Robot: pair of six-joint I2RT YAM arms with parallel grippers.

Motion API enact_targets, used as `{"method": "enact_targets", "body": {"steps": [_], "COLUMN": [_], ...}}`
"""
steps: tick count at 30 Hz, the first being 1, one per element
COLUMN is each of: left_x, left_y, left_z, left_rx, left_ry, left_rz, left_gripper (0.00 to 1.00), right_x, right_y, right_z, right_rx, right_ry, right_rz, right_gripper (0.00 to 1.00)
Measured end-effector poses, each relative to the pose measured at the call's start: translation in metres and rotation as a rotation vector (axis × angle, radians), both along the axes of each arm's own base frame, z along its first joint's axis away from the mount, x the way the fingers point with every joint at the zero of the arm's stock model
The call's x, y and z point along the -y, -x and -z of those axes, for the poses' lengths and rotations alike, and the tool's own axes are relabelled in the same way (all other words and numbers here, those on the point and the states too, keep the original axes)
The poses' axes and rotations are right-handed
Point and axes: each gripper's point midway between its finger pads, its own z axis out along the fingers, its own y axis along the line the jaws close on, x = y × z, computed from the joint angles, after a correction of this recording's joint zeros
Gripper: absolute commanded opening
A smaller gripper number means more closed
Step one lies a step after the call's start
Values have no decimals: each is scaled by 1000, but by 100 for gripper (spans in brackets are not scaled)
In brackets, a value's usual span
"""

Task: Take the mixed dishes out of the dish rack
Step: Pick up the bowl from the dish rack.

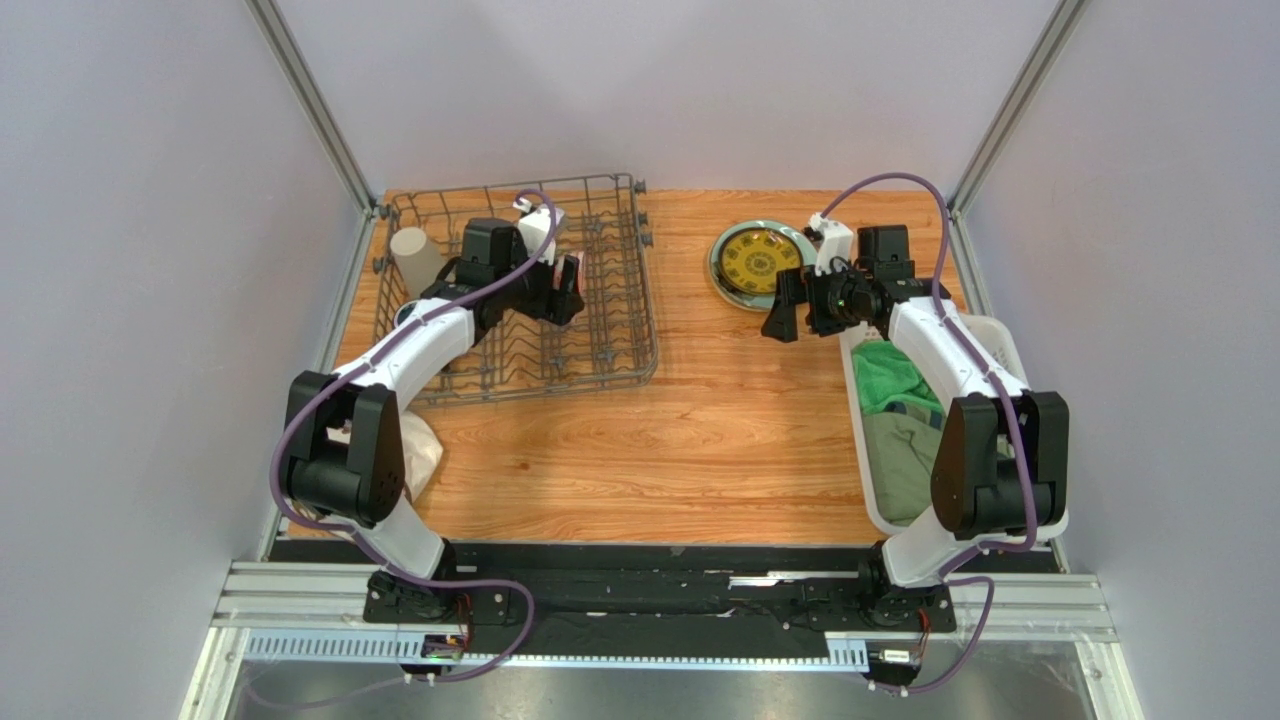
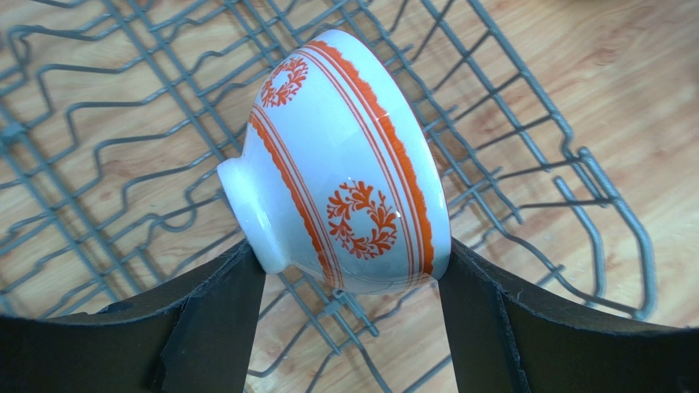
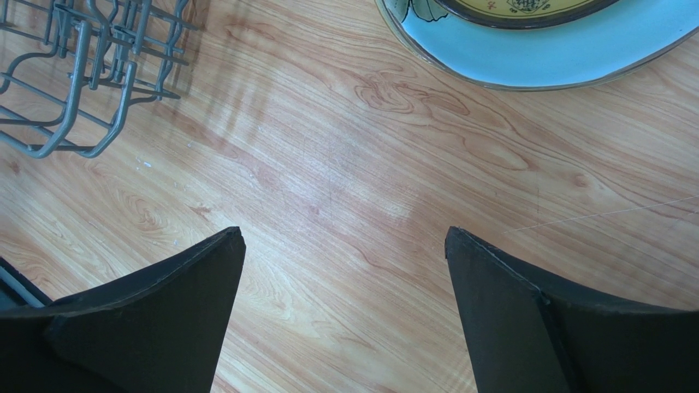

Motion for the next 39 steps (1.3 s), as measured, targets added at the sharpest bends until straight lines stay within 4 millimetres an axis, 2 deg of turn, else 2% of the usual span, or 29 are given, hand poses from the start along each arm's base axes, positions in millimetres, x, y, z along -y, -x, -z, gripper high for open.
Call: {"method": "enact_targets", "body": {"steps": [5, 11, 17, 23, 28, 32, 39], "left_x": [8, 29, 51, 60, 63, 64, 66], "left_y": [11, 31, 53, 66, 71, 73, 75], "left_z": [-8, -30, -50, -61, -65, -67, -71], "left_rx": [-47, -90, -139, -172, -182, -187, -187], "left_ry": [109, 254, 385, 456, 483, 494, 509], "left_rz": [66, 192, 331, 405, 432, 444, 462], "left_gripper": [0, 0, 0, 0, 0, 0, 0], "right_x": [-6, -30, -73, -125, -158, -173, -188], "right_y": [2, 7, 17, 33, 25, 13, -2], "right_z": [-2, -14, -41, -75, -102, -100, -72], "right_rx": [-9, -10, 50, 131, 197, 208, 168], "right_ry": [-33, -133, -238, -301, -329, -323, -286], "right_rz": [-13, -73, -209, -369, -447, -463, -459], "right_gripper": [96, 93, 90, 87, 85, 84, 83]}}
